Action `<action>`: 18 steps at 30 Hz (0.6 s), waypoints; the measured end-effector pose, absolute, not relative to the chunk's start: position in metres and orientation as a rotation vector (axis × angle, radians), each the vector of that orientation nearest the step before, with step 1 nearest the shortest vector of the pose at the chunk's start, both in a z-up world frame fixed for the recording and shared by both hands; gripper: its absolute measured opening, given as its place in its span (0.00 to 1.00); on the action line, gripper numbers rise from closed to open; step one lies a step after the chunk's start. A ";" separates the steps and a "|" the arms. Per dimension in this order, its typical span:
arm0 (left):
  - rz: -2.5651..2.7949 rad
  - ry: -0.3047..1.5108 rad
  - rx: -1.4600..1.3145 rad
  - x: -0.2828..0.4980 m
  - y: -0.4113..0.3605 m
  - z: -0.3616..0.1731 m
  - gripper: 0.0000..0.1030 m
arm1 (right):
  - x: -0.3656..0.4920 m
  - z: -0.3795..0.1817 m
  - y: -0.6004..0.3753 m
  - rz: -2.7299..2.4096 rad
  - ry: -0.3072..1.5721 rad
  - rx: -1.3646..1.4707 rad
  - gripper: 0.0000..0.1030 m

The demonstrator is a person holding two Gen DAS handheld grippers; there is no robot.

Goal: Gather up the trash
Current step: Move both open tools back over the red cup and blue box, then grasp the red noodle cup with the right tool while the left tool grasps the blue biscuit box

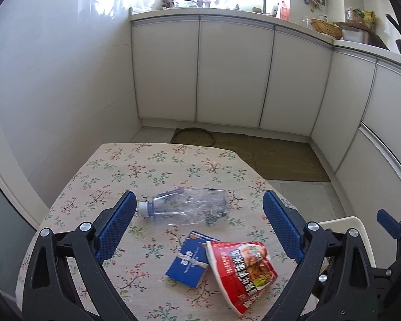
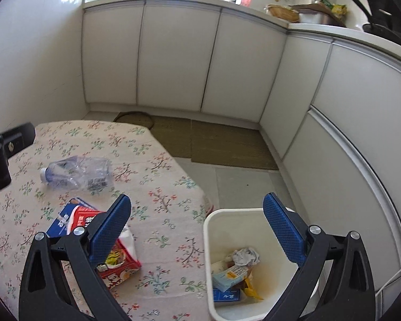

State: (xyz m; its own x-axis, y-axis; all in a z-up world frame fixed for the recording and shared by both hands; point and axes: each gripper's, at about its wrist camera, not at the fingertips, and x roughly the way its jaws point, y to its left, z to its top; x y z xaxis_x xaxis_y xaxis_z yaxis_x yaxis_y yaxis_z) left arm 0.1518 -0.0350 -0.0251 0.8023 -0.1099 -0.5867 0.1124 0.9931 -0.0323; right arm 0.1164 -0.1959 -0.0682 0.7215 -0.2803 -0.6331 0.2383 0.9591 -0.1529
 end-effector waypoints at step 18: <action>-0.019 0.716 -0.099 0.169 0.064 -0.046 0.89 | 0.160 -0.141 -0.099 -0.097 1.030 -0.234 0.93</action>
